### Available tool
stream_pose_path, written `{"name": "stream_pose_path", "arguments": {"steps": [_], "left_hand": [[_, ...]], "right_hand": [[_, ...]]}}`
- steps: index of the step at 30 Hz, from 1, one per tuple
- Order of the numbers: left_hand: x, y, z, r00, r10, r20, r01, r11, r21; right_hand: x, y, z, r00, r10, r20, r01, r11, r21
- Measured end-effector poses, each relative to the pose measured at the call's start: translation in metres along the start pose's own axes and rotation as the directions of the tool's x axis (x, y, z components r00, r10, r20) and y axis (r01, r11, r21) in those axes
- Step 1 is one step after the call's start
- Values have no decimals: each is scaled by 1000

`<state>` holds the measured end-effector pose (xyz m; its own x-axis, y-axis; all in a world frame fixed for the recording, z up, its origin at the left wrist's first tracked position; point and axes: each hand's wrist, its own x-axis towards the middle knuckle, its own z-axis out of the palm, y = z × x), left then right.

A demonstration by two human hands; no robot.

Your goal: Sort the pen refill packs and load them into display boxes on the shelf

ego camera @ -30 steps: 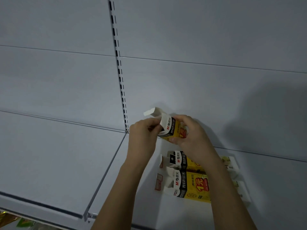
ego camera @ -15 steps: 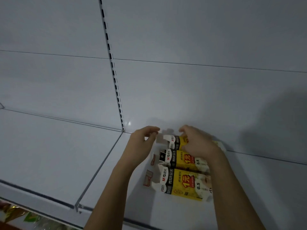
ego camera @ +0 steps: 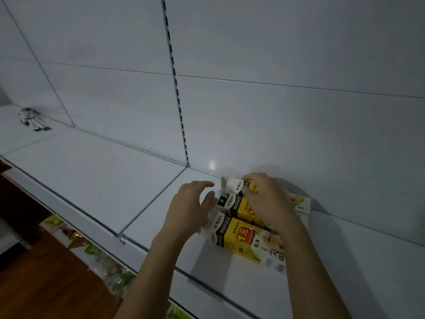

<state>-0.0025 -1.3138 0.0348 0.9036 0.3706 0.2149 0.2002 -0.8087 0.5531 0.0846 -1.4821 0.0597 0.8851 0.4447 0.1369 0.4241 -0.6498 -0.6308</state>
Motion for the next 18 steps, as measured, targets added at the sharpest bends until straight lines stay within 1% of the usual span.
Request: {"name": "stream_pose_path", "arguments": {"steps": [2, 4, 7, 10, 15, 18], "left_hand": [[-11, -10, -8, 999, -3, -43, 5, 999, 45], [-22, -20, -19, 998, -6, -70, 13, 995, 95], [-42, -39, -39, 996, -72, -44, 78, 987, 140], [-64, -67, -65, 988, -149, -39, 153, 978, 140], [-112, -147, -120, 955, -282, -96, 293, 948, 125], [-152, -207, -160, 909, -400, -119, 413, 903, 117]], "right_hand": [[-7, -14, 1, 999, -45, 16, 43, 995, 87], [-17, -32, 4, 992, -97, 79, 84, 985, 153], [-34, -60, 14, 960, -179, 215, 145, 976, 165], [-47, -91, 31, 914, -236, 329, 196, 969, 150], [-59, -159, 90, 839, -337, 427, 295, 941, 164], [-65, -208, 146, 785, -362, 503, 335, 931, 148]]}}
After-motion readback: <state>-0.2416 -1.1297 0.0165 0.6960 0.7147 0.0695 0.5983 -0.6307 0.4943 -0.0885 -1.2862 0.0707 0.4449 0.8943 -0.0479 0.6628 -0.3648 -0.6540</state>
